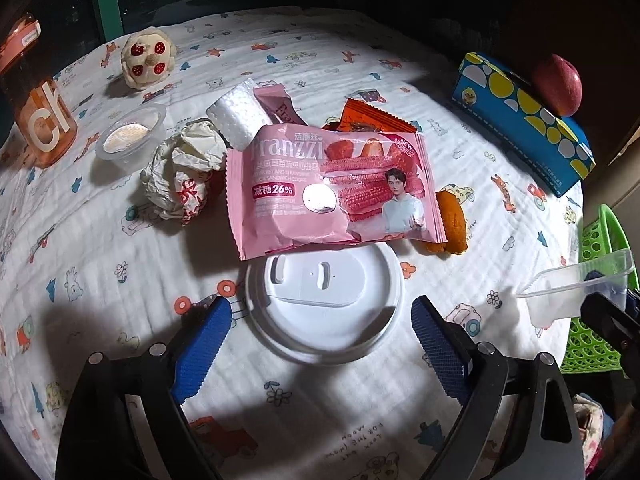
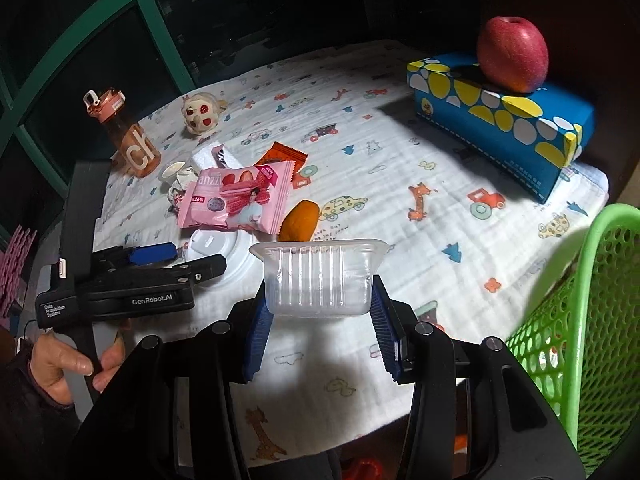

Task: Collect trash
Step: 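Grasp the white cup lid with the left gripper while the right gripper carries the box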

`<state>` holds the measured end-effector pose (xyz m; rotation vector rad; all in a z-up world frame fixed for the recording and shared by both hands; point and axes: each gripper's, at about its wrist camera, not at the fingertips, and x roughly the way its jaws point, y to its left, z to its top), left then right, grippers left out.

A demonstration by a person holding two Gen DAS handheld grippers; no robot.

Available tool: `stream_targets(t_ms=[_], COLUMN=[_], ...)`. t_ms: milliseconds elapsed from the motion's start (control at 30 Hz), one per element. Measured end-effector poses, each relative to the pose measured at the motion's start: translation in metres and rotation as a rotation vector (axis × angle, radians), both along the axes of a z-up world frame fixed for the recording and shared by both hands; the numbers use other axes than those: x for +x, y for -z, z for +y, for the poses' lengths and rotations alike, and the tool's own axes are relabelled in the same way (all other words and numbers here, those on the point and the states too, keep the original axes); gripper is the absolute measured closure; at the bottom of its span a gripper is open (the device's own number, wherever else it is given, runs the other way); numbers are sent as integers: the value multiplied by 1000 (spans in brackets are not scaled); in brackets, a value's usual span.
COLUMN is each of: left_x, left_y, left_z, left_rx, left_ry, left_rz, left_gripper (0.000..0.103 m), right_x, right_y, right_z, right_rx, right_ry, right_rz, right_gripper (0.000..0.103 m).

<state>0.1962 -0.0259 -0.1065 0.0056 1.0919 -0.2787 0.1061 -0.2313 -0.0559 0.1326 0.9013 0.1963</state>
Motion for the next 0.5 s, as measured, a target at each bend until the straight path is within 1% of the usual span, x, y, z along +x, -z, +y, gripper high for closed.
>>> stream_targets(t_ms=[233, 300, 367, 500], left_x=[8, 10, 9, 3], left_y=[8, 10, 10, 7], left_z=[-8, -8, -9, -8], left_rx=[41, 36, 43, 29], left_ry=[0, 2, 3, 5], left_rz=[3, 5, -1, 1], left_gripper=[15, 20, 20, 21], right_x=[-7, -10, -12, -18], right_y=[-1, -2, -2, -4], right_z=[-9, -10, -11, -15], right_rx=[9, 11, 11, 15], right_ry=[16, 18, 20, 28], right_rz=[-1, -3, -3, -5], right_gripper=[56, 56, 56, 56])
